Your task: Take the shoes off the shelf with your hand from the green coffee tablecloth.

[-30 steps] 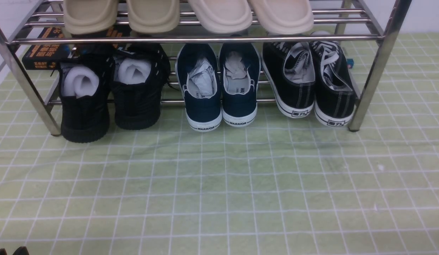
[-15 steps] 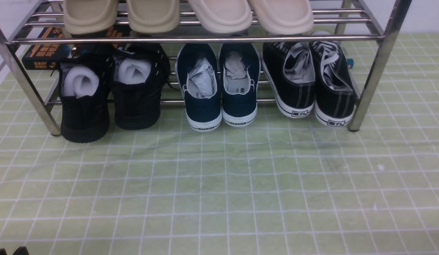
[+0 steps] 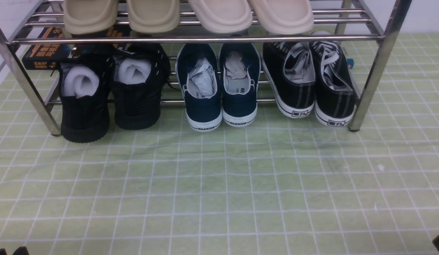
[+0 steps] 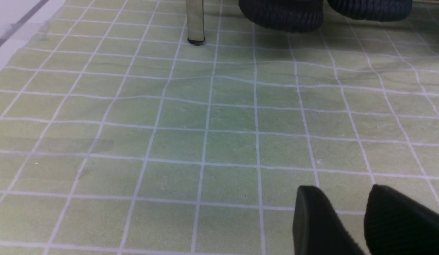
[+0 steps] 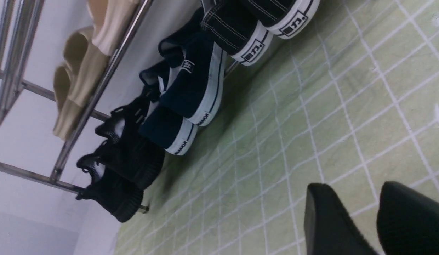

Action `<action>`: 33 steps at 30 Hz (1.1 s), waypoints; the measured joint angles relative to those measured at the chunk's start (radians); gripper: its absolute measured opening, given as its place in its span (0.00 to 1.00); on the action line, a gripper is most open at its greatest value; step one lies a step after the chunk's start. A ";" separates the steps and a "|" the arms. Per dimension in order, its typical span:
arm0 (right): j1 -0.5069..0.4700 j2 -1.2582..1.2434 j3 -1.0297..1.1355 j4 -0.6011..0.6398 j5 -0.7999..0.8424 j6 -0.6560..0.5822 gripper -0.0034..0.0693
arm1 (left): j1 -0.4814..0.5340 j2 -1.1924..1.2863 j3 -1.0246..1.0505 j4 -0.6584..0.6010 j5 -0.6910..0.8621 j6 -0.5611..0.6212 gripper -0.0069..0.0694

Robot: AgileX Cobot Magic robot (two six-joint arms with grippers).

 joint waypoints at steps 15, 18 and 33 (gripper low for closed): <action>0.000 0.556 -0.563 -0.132 0.143 -0.484 0.04 | 0.000 0.000 0.000 0.000 0.000 0.000 0.41; 0.000 0.765 -0.689 -0.178 0.290 -0.493 0.05 | 0.000 0.000 0.000 0.000 0.000 0.000 0.41; 0.280 1.530 -1.346 -0.350 0.490 -0.530 0.33 | 0.000 0.000 0.000 0.000 0.000 0.000 0.41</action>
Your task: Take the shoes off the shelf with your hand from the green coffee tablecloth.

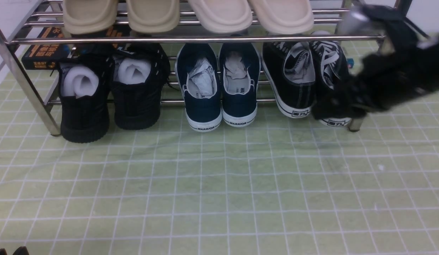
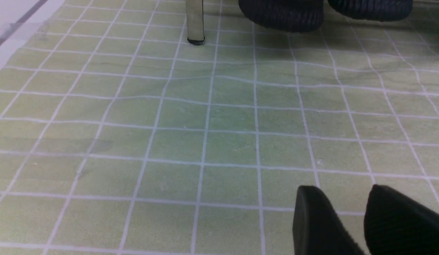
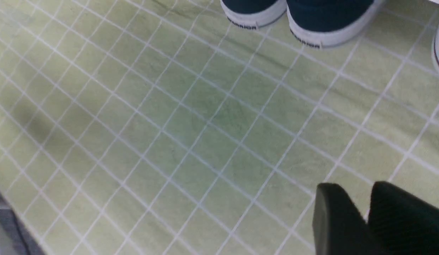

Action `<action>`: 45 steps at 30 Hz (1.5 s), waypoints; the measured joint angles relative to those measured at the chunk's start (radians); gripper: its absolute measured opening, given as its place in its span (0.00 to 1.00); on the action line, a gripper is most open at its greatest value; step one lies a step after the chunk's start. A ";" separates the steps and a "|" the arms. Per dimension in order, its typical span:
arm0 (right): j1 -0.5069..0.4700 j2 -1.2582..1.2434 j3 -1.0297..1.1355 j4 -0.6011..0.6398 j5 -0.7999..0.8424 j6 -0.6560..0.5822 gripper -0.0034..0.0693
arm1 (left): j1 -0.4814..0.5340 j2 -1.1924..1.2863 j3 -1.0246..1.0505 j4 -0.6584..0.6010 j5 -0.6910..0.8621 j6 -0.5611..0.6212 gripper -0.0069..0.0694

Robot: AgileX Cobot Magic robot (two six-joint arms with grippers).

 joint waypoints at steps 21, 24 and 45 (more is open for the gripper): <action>0.198 0.351 -0.276 -0.863 -0.201 0.628 0.66 | 0.000 0.000 0.000 0.000 0.000 0.000 0.41; 0.198 0.381 -0.276 -0.906 -0.220 0.658 0.66 | 0.000 0.000 0.000 0.000 0.000 0.000 0.41; 0.199 0.427 -0.281 -1.004 -0.211 0.698 0.05 | 0.000 0.000 0.000 0.000 0.000 0.000 0.41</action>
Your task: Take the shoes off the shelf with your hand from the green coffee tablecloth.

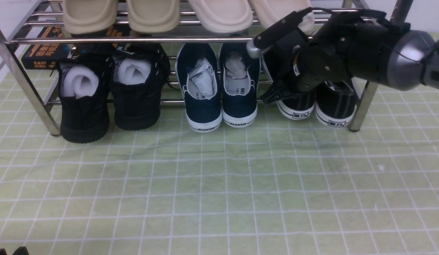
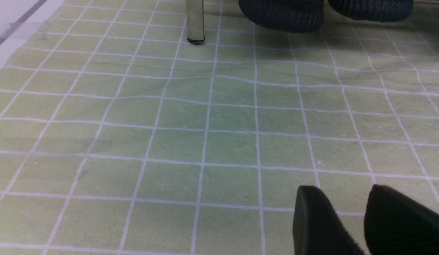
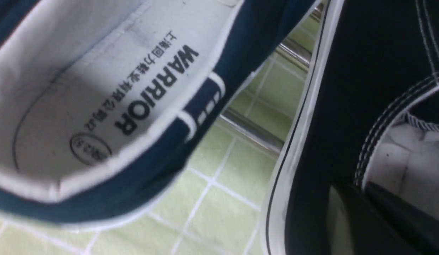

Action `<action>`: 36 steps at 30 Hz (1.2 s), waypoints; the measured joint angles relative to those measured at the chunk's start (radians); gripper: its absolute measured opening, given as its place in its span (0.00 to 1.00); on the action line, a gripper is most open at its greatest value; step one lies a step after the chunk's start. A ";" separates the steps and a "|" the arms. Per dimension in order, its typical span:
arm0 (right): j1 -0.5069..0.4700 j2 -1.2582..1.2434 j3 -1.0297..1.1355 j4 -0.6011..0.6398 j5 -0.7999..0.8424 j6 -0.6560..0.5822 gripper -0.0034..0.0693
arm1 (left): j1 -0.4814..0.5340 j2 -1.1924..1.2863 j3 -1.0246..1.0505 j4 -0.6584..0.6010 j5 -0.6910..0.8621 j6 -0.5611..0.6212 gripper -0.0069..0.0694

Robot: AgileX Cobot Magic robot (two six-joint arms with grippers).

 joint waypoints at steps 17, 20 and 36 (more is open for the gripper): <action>0.002 -0.192 0.003 0.255 0.246 -0.149 0.05 | 0.000 0.000 0.000 0.000 0.000 0.000 0.41; 0.003 -0.223 0.004 0.269 0.291 -0.152 0.05 | 0.000 0.000 0.000 0.000 0.000 0.000 0.41; 0.003 -0.438 0.004 0.478 0.553 -0.279 0.05 | 0.000 0.000 0.000 0.000 0.000 0.000 0.41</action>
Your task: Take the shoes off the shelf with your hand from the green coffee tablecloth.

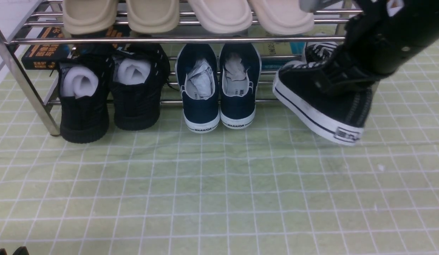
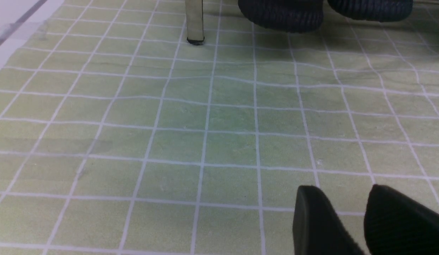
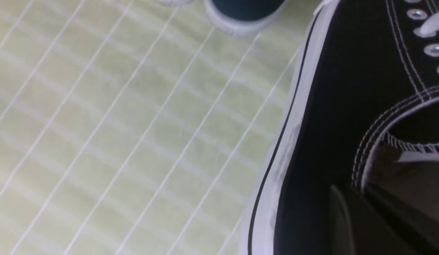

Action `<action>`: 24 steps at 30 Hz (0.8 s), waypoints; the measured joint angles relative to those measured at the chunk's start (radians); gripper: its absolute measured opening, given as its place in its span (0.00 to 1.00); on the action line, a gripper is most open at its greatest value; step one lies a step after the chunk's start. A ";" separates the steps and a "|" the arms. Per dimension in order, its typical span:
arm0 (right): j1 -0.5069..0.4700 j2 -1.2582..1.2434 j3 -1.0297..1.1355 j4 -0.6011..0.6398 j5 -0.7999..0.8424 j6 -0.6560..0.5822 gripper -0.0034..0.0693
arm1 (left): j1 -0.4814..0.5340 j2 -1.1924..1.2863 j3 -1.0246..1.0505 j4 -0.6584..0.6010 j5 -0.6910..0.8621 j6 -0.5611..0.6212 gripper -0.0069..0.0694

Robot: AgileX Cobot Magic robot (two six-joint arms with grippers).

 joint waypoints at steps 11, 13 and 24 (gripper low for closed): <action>-0.001 -0.171 0.005 0.114 0.063 -0.018 0.06 | 0.000 0.000 0.000 0.000 0.000 0.000 0.41; -0.001 -0.192 0.010 0.161 0.063 -0.026 0.06 | 0.000 0.000 0.000 0.000 0.000 0.000 0.41; -0.001 -0.236 0.229 0.274 0.061 -0.054 0.07 | 0.000 0.000 0.000 0.000 0.000 0.000 0.41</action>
